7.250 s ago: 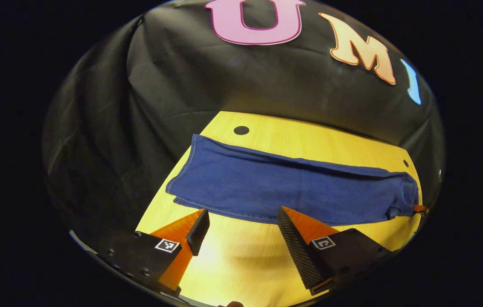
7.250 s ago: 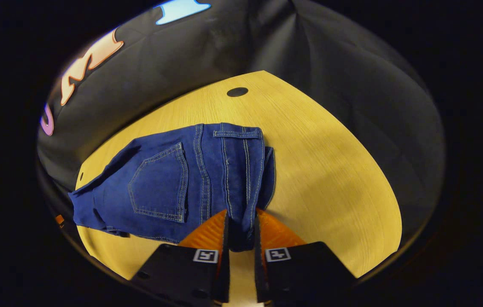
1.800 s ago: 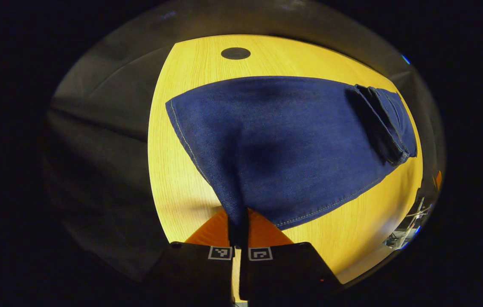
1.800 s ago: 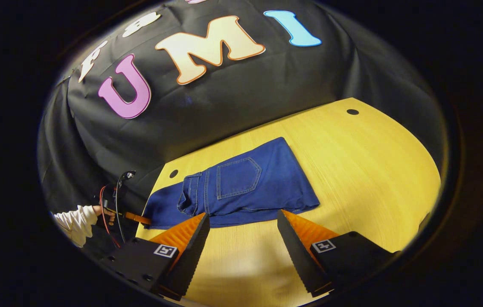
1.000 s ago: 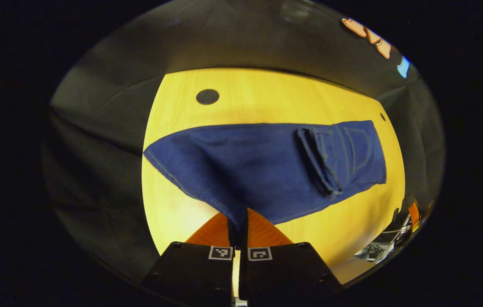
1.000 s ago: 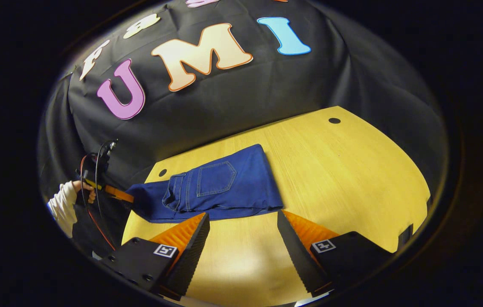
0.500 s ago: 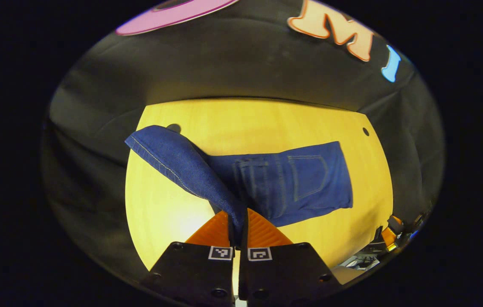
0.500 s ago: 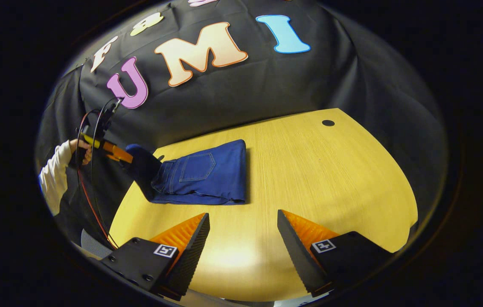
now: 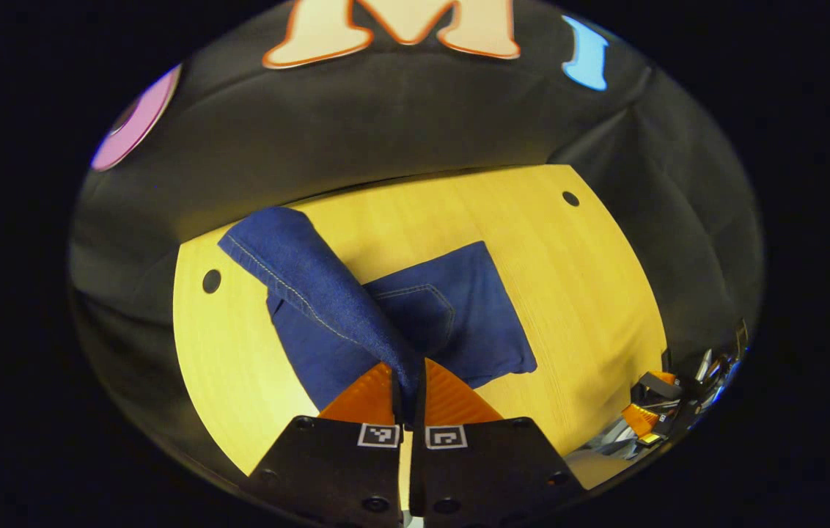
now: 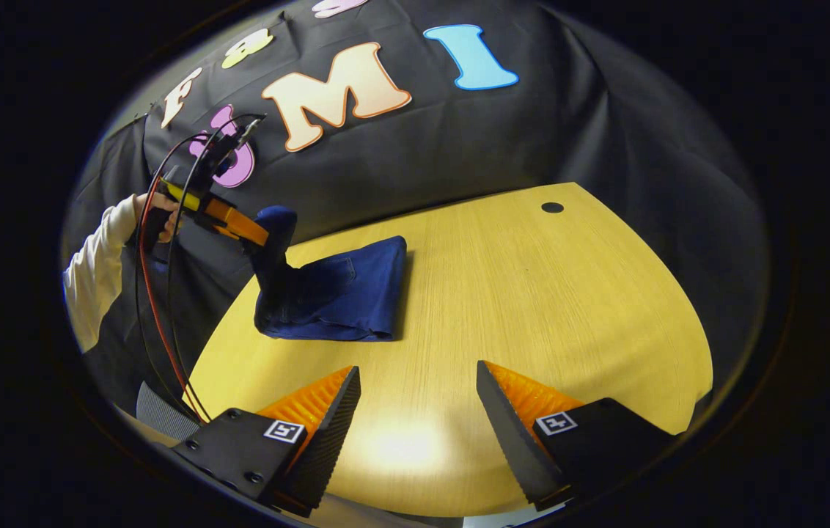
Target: Grasp the waist and the cuffs of the jeans and fold them to make the two legs overlap; first hold the waist and fold one-third of the jeans toward the cuffs, then hold the cuffs and fold the remaining one-third in the same direction to finish folding.
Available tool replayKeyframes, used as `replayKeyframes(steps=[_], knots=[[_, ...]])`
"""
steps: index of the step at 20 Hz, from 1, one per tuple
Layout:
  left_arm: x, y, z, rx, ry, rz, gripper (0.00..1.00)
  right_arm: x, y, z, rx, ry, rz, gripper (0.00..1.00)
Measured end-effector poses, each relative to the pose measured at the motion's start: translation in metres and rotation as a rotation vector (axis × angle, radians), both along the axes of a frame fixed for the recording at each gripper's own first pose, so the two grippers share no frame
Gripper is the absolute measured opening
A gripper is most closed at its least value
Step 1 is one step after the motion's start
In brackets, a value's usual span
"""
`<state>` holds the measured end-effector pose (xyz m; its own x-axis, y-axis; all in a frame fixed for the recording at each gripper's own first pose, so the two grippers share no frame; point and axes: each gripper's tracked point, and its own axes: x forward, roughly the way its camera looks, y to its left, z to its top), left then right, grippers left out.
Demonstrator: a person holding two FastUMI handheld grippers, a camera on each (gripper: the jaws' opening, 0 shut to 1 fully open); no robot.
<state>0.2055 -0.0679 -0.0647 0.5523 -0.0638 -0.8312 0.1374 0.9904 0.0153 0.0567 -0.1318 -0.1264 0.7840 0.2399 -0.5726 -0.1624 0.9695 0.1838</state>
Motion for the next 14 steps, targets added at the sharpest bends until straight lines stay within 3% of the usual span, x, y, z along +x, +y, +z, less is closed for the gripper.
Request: replayKeyframes(steps=[5,6,7,14], knots=[[0.002,-0.019,-0.064,0.121,0.097,-0.063,0.0,-0.007,-0.021,-0.009,-0.021,0.021,-0.027,0.98],[0.001,-0.023,-0.076,0.15,0.114,-0.078,0.0,-0.007,-0.025,-0.009,-0.021,0.021,-0.035,0.94],[-0.001,-0.027,-0.086,0.175,0.129,-0.095,0.0,-0.006,-0.029,-0.01,-0.019,0.022,-0.044,0.98],[-0.002,-0.043,-0.117,0.25,0.17,-0.142,0.02,-0.008,-0.04,-0.011,-0.019,0.029,-0.088,0.98]])
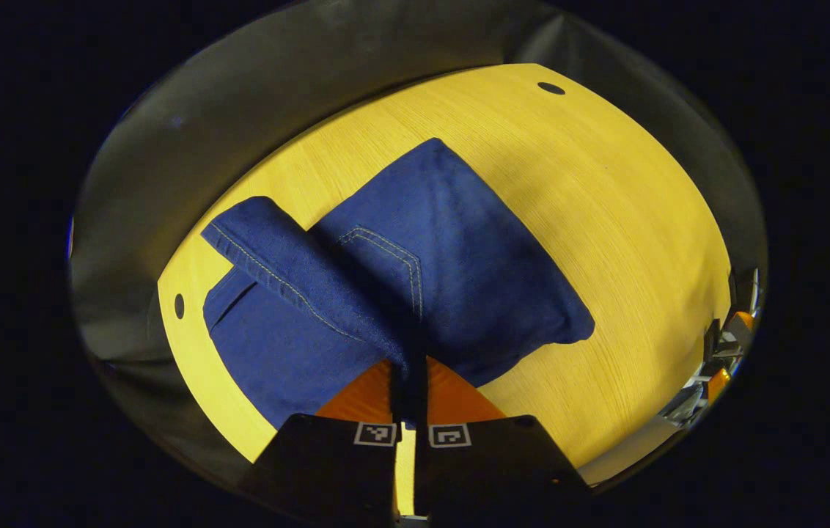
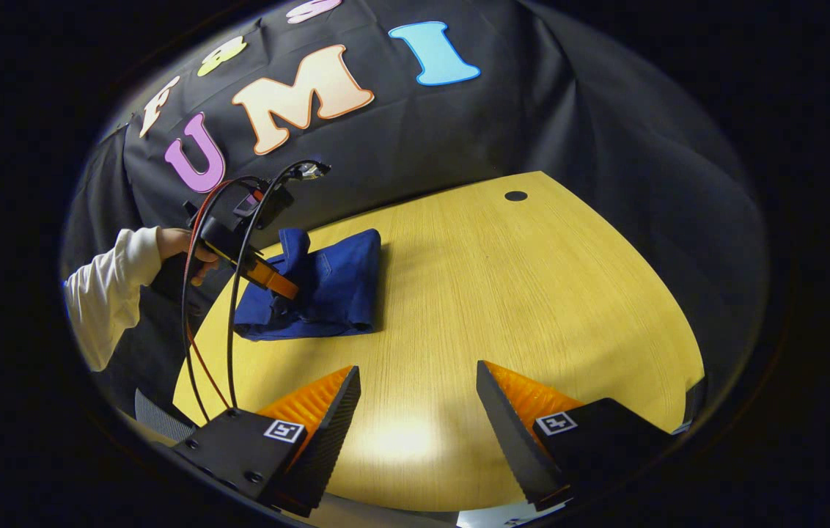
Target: Grasp the waist and the cuffs of the jeans and fold them to make the two legs overlap; first hold the waist and fold one-third of the jeans toward the cuffs, then hold the cuffs and fold the remaining one-third in the same direction to finish folding.
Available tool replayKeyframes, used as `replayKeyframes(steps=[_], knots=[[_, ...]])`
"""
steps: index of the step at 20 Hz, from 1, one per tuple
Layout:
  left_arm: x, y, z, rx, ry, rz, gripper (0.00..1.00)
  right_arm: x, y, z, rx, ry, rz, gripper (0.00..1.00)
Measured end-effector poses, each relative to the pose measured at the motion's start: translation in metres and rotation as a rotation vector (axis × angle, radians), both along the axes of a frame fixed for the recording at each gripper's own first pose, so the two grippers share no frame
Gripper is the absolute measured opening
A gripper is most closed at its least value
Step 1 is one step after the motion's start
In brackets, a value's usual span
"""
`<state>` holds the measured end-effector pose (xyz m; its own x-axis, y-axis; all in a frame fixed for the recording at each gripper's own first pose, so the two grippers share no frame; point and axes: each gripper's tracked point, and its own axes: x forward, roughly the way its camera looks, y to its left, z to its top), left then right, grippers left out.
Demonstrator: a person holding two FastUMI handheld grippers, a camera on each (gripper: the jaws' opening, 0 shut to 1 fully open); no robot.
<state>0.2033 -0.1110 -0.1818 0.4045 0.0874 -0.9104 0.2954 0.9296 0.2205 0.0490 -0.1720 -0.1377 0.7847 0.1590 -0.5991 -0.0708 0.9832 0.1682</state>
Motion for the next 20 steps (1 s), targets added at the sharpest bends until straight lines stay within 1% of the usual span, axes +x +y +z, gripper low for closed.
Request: replayKeyframes(steps=[2,4,6,7,9,13,16,18,20], knots=[[-0.003,-0.018,0.005,-0.045,-0.016,-0.037,0.14,0.0,-0.001,-0.001,0.003,0.006,-0.011,0.98],[-0.007,-0.039,0.011,-0.093,-0.04,-0.077,0.54,0.0,-0.002,-0.002,0.003,0.005,-0.017,0.98],[-0.009,-0.042,0.019,-0.097,-0.084,-0.077,0.94,0.002,0.001,0.003,0.007,-0.003,-0.018,0.98],[-0.01,-0.042,0.024,-0.099,-0.108,-0.068,0.92,0.002,0.003,0.006,0.009,-0.01,-0.018,0.98],[-0.018,-0.04,0.029,-0.126,-0.145,-0.025,0.92,0.004,0.008,0.01,0.013,-0.023,-0.017,0.98],[-0.043,-0.023,0.044,-0.187,-0.219,0.096,0.92,0.001,0.018,0.012,0.009,-0.035,-0.006,0.98],[-0.068,-0.009,0.053,-0.215,-0.277,0.182,0.91,-0.003,0.026,0.015,0.006,-0.046,0.005,0.98],[-0.09,-0.002,0.053,-0.247,-0.286,0.236,0.9,-0.005,0.032,0.017,0.005,-0.049,0.01,0.98],[-0.109,0.009,0.049,-0.244,-0.297,0.286,0.9,-0.008,0.036,0.02,-0.002,-0.053,0.021,0.98]])
